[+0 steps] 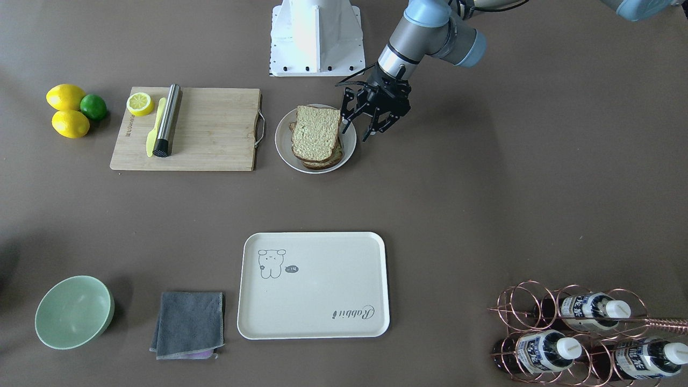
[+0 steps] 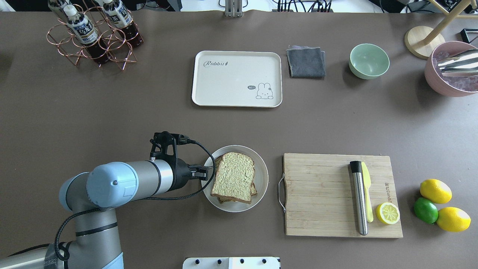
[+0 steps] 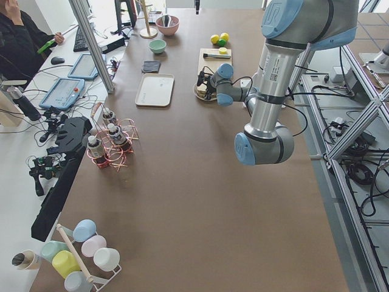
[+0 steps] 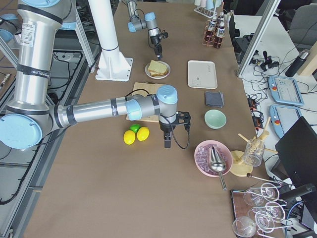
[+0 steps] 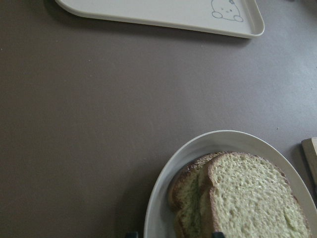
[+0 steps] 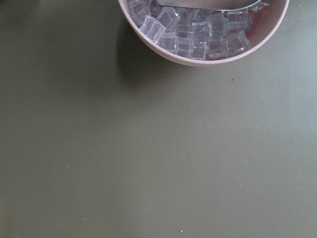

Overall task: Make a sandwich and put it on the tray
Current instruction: 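Grasp the rim of the white plate with the left gripper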

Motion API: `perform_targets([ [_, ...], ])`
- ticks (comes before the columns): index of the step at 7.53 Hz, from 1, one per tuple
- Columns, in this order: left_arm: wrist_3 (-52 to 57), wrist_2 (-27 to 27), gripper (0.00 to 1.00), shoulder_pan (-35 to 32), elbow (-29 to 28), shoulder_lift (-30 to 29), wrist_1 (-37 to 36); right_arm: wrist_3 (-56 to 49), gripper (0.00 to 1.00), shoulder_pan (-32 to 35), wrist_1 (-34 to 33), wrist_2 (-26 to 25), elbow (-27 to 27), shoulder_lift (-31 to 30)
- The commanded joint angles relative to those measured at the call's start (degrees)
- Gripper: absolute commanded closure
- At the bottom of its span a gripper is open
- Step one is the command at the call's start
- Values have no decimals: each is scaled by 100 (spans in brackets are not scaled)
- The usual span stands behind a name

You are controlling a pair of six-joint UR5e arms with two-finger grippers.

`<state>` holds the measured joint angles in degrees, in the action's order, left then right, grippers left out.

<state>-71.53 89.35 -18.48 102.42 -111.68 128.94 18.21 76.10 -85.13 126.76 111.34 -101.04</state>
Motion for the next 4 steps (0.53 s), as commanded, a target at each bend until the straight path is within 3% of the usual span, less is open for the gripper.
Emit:
perform_targets([
  [1,-2,4,48,2,-2,6,0,-396,1,255,-4,164,-103,-12],
  [4,-10,4,56,20,-20,6,-9,-485,1,326,5,252,-139,-21],
])
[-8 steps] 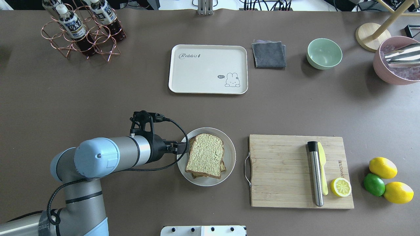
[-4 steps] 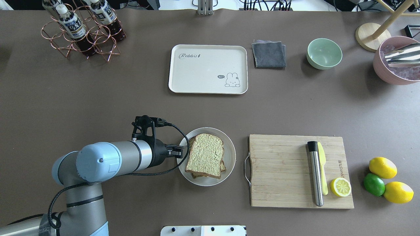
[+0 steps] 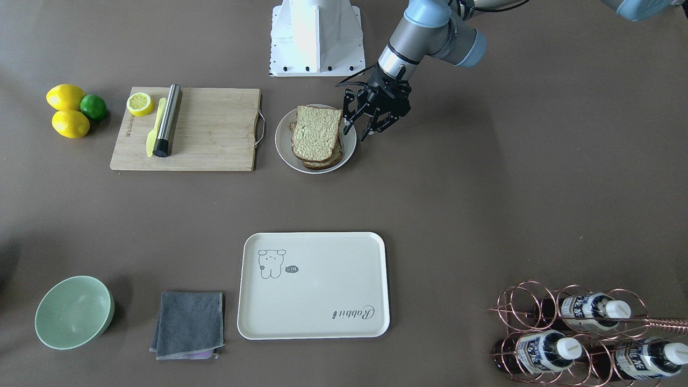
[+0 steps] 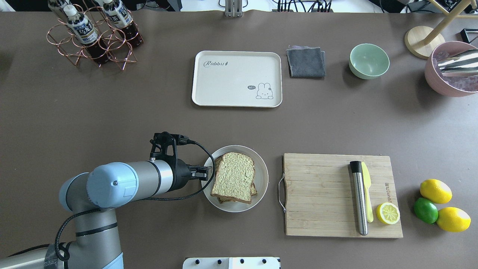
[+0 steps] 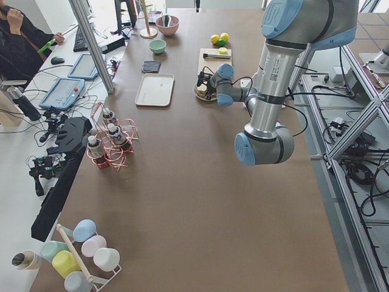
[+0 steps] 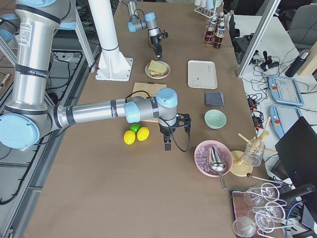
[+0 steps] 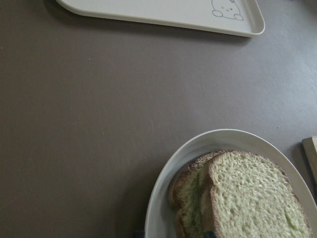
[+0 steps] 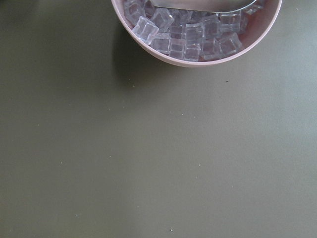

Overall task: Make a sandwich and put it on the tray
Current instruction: 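Grasp the rim of the white plate with the left gripper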

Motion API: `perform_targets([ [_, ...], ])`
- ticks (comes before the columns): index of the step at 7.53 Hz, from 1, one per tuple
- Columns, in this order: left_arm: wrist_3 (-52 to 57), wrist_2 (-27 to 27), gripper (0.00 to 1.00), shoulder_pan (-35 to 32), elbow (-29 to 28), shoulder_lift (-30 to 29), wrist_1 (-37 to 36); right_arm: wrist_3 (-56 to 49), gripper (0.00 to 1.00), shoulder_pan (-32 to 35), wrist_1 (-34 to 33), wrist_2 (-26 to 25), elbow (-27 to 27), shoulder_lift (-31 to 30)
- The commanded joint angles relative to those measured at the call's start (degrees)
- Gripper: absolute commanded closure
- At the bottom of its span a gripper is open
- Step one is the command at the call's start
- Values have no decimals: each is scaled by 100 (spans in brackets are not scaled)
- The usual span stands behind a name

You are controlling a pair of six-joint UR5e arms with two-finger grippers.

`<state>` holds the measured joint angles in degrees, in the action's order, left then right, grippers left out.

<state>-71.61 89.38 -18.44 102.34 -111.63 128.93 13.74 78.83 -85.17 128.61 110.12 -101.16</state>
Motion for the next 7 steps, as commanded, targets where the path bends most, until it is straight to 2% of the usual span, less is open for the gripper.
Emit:
perform_targets([
  [1,-11,0,61,25,-47,-8,0,-38,1,88,9,77,-17,-44],
  [3,-20,-17,61,218,-74,-8,0,-38,1,132,9,77,-17,-62],
  [4,-20,-18,58,218,-82,-8,0,-38,1,132,9,77,-17,-62],
  [7,-20,-35,58,166,-135,-8,0,-38,1,132,9,77,-17,-35],
])
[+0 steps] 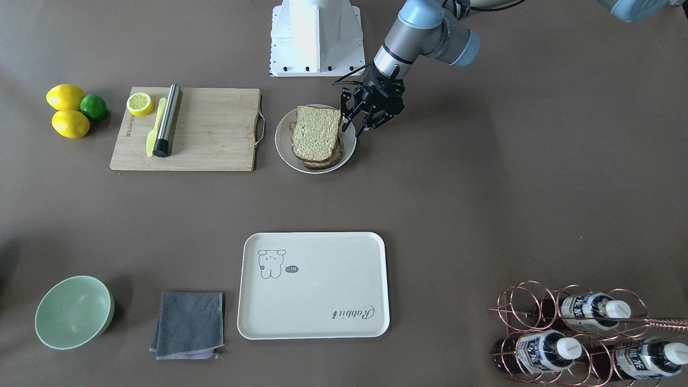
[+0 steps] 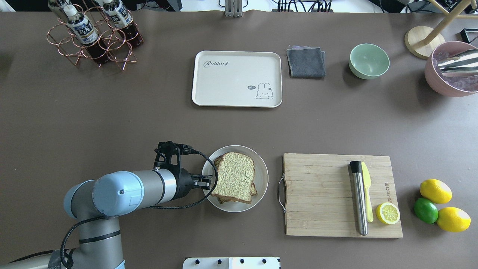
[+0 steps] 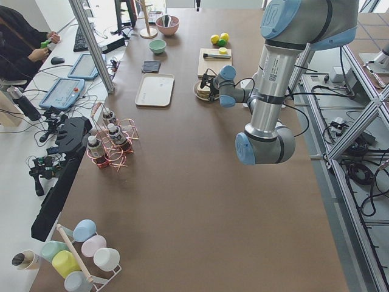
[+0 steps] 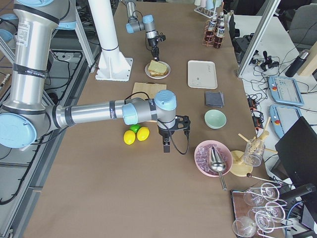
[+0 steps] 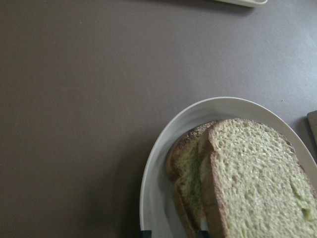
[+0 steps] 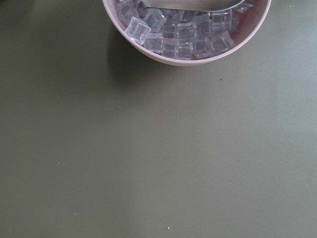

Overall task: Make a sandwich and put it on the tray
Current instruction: 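Grasp the rim of the white plate with the left gripper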

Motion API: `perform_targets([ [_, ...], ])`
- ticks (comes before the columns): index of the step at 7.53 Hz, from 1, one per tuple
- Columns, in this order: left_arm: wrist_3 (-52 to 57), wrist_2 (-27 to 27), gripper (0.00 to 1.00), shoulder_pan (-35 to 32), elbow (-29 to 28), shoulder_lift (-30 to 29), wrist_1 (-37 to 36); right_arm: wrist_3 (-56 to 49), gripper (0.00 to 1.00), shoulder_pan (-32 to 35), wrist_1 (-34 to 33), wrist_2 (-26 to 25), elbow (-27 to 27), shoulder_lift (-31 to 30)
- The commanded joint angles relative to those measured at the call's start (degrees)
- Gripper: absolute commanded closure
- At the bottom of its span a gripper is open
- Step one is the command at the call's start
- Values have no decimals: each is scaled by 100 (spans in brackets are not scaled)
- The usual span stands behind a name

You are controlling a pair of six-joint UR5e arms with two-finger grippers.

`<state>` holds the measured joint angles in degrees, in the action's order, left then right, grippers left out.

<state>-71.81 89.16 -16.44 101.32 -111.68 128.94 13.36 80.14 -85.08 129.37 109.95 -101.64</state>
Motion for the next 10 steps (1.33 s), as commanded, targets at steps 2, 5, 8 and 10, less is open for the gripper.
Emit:
perform_targets([
  [2,0,-4,58,-70,-121,-11,0,0,1,1,0,-8,0,30],
  [5,-9,-39,58,-61,-235,-20,9,9,1,1,0,0,9,39],
  [8,-9,-39,58,-35,-376,-82,9,9,1,-7,0,-8,-18,74],
  [10,-9,-39,75,0,-376,-82,9,0,1,-7,0,-8,-18,83],
])
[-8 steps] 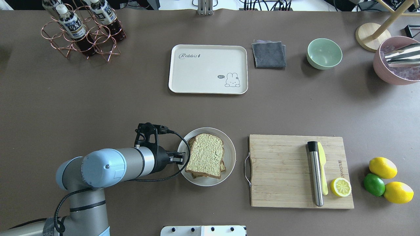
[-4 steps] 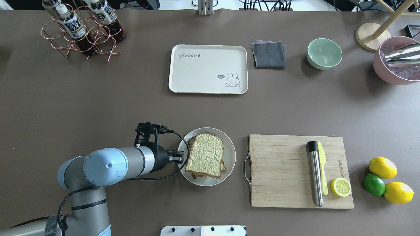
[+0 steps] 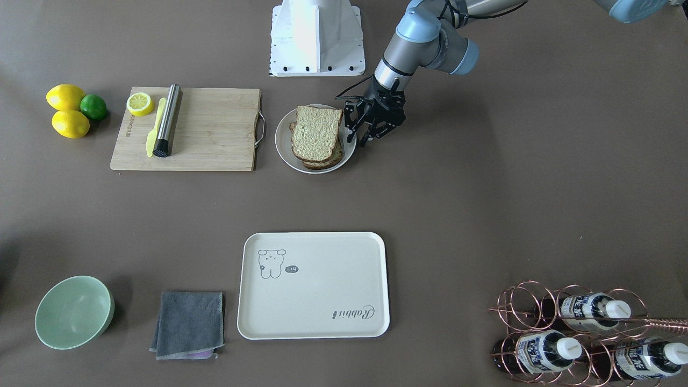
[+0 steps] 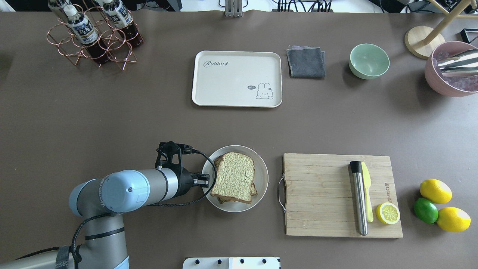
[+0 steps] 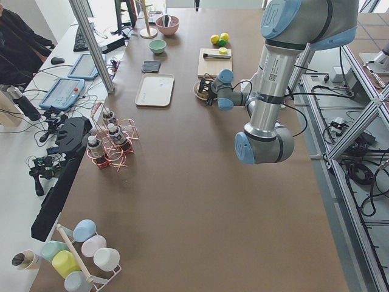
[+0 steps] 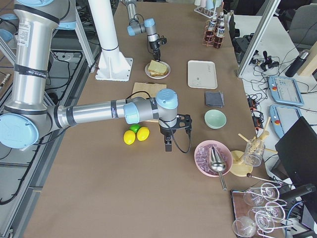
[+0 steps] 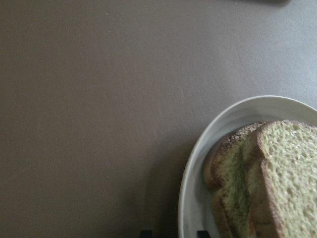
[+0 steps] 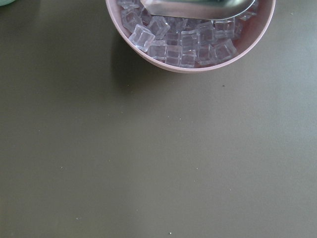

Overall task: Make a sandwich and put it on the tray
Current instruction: 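Grasp the rim of the white plate with the left gripper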

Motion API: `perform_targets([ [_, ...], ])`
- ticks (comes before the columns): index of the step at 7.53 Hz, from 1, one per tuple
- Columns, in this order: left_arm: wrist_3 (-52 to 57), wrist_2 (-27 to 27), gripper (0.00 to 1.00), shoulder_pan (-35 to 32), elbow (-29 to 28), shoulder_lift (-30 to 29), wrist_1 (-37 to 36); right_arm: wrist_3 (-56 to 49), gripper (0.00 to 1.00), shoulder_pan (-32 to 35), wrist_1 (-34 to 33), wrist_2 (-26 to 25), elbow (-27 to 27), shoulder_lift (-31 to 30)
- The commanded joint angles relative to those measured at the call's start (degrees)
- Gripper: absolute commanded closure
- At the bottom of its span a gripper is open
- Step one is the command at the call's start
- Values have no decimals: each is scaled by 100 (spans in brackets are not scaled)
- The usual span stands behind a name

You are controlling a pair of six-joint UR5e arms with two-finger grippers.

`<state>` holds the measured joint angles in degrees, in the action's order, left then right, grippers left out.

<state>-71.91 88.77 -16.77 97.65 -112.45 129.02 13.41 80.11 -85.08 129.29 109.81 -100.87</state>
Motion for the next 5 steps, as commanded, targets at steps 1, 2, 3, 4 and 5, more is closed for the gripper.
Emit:
perform_targets([
  [1,1,0,100,42,0,-13,0,-5,1,5,0,0,-4,6],
  [2,10,8,100,42,-9,-14,-9,-5,1,5,0,0,-4,6],
  [3,19,52,100,42,0,-14,-17,-5,1,5,0,0,-21,15],
  [4,10,61,100,33,35,-31,-61,-22,1,5,0,0,-30,23],
  [5,10,61,100,-19,53,-40,-70,-22,1,5,0,0,-30,32],
])
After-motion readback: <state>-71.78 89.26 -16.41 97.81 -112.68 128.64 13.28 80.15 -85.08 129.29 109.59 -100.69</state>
